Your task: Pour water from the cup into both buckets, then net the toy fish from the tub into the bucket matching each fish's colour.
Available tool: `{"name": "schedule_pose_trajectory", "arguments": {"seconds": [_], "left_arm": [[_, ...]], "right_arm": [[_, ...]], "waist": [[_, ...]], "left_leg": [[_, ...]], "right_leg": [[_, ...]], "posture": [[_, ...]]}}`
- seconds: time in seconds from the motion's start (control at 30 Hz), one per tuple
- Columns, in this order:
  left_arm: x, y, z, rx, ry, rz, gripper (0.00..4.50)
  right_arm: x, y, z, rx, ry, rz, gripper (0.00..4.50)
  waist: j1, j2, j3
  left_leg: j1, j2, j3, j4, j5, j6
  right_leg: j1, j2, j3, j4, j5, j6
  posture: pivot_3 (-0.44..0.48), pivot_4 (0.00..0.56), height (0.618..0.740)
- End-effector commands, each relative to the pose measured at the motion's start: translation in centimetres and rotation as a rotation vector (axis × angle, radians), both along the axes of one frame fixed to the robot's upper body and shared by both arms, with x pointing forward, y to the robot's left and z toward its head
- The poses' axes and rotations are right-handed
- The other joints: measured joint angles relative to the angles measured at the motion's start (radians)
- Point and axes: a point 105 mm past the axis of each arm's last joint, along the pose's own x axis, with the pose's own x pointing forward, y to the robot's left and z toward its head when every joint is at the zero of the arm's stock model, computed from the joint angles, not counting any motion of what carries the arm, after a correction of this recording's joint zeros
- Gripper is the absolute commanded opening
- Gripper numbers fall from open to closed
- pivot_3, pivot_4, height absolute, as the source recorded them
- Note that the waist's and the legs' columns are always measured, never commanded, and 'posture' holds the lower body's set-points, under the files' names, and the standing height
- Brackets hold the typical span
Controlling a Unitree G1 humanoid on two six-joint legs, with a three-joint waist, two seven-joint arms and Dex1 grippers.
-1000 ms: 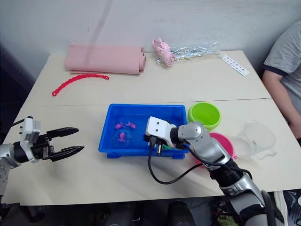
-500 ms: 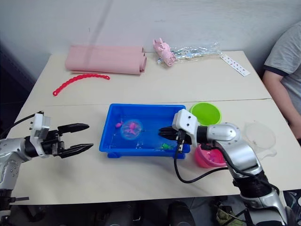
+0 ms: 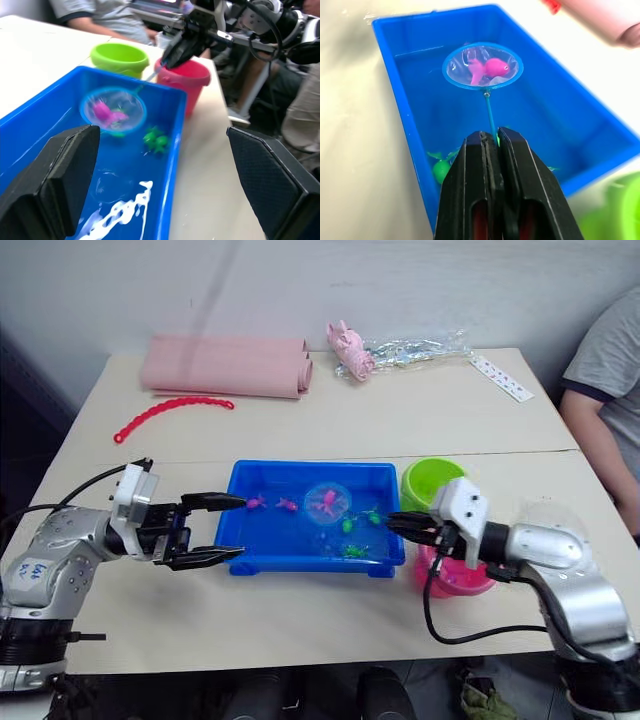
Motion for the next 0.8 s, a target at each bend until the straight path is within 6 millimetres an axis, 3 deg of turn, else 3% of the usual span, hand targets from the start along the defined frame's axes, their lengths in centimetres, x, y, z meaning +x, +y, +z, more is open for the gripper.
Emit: {"name": "schedule_pose_trajectory", "arguments": {"seconds": [0.03,0.27,0.5,0.67,0.8], "left_arm": [[0.0,-1.0,0.4,-0.019,-0.003,-0.069,4.44],[0.4,-4.1,0.4,-0.062,-0.004,-0.182,4.44],[1.2,-5.3,-0.6,-0.068,-0.021,-0.227,4.44],[1.7,-6.5,-0.7,-0.092,-0.038,-0.263,4.44],[1.7,-7.5,-0.5,-0.109,-0.054,-0.286,4.44]], "right_arm": [[-2.5,-1.5,2.6,0.018,-0.085,-0.050,0.00],[-8.3,-6.9,3.8,-0.017,-0.141,-0.364,0.00],[-13.0,-11.3,1.8,-0.094,-0.131,-0.645,0.00],[-14.9,-13.6,1.0,-0.152,-0.191,-0.788,0.00],[-15.3,-13.8,0.2,-0.234,-0.219,-0.798,0.00]], "waist": [[0.011,0.000,0.000],[0.042,0.000,0.000],[0.036,0.001,-0.001],[0.034,0.002,-0.001],[0.036,0.004,-0.002]], "left_leg": [[0.000,0.000,0.000,0.000,0.000,0.000],[-0.001,-0.001,-0.001,0.001,0.001,0.002],[0.001,-0.001,0.001,0.000,0.001,0.002],[0.002,-0.001,0.001,-0.001,0.001,0.001],[0.002,-0.001,0.002,-0.001,0.001,0.001]], "right_leg": [[0.000,0.000,0.000,0.000,0.000,0.000],[0.002,0.001,0.000,-0.006,0.001,0.001],[0.003,0.002,0.002,-0.006,0.001,0.001],[0.002,0.002,0.004,-0.006,0.001,0.001],[0.001,0.002,0.005,-0.006,0.001,0.001]], "posture": [[0.000,0.150,0.740],[0.000,0.150,0.740],[0.000,0.150,0.740],[0.000,0.150,0.740],[0.000,0.150,0.740]]}}
